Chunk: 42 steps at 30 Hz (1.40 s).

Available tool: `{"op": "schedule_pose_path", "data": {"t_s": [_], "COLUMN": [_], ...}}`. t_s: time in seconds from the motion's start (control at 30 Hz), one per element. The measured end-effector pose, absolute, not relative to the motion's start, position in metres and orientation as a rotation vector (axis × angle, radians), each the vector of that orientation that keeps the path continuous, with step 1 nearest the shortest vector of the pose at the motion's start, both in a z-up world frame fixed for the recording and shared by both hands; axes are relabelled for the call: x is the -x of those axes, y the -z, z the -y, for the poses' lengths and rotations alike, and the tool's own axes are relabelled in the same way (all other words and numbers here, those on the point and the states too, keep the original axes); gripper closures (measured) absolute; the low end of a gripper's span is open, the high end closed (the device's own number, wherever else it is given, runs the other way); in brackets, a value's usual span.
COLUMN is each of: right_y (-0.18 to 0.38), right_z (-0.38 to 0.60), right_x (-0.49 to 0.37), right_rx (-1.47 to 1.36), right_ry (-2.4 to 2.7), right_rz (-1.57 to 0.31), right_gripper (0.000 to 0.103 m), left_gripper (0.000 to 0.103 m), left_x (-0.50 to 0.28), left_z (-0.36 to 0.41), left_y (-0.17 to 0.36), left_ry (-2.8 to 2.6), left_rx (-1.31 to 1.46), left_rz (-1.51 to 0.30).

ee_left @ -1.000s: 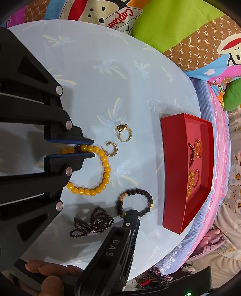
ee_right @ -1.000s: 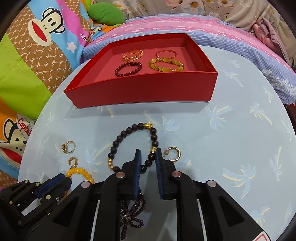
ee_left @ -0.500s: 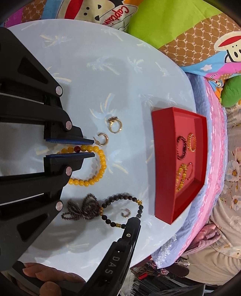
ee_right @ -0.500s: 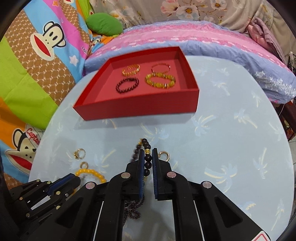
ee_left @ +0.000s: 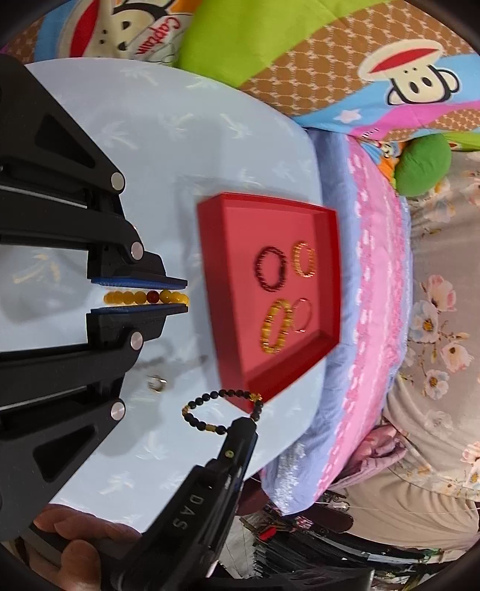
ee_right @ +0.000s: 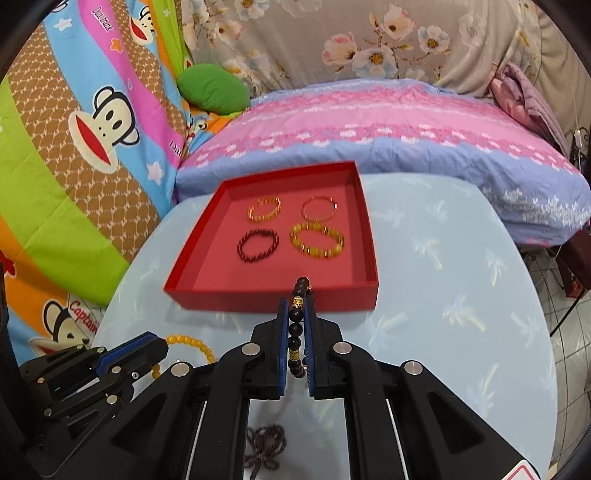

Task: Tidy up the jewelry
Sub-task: 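Carry both bracelets into the red box and open both tools to release them, then withdraw both open tools from the red box toward the loose rings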

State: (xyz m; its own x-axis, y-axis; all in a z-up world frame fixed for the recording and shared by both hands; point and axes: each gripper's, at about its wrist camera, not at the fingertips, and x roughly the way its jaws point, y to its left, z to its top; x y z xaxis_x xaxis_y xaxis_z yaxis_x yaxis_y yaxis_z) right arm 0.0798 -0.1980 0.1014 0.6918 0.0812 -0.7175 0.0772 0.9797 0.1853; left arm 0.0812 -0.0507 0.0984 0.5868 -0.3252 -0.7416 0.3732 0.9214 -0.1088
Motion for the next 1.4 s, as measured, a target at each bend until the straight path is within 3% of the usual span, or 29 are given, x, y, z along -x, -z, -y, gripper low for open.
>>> {"op": "schedule_pose_path", "data": {"t_s": [0.4, 0.87, 1.2, 1.4], "right_y": [-0.111, -0.035, -0.027, -0.030], "right_z": [0.207, 0.210, 0.208, 0.207], "right_x": [-0.149, -0.190, -0.190, -0.185], "right_rx": [-0.284, -0.334, -0.223, -0.216], "right_ry": [-0.056, -0.048, 0.001, 0.015], "right_rz": [-0.792, -0.935, -0.931, -0.907], "right_gripper": [0.095, 0.095, 0.095, 0.082], "left_gripper": [0.096, 0.096, 0.095, 0.089], "left_x": [-0.168, -0.218, -0.220, -0.217], "left_z": [0.073, 0.073, 0.071, 0.073], "left_y": [-0.135, -0.036, -0.017, -0.019], "left_ry": [0.461, 0.413, 0.349, 0.320], "left_rx": [0.040, 0.051, -0.019, -0.034], "left_rz": [-0.790, -0.976, -1.003, -0.981]}}
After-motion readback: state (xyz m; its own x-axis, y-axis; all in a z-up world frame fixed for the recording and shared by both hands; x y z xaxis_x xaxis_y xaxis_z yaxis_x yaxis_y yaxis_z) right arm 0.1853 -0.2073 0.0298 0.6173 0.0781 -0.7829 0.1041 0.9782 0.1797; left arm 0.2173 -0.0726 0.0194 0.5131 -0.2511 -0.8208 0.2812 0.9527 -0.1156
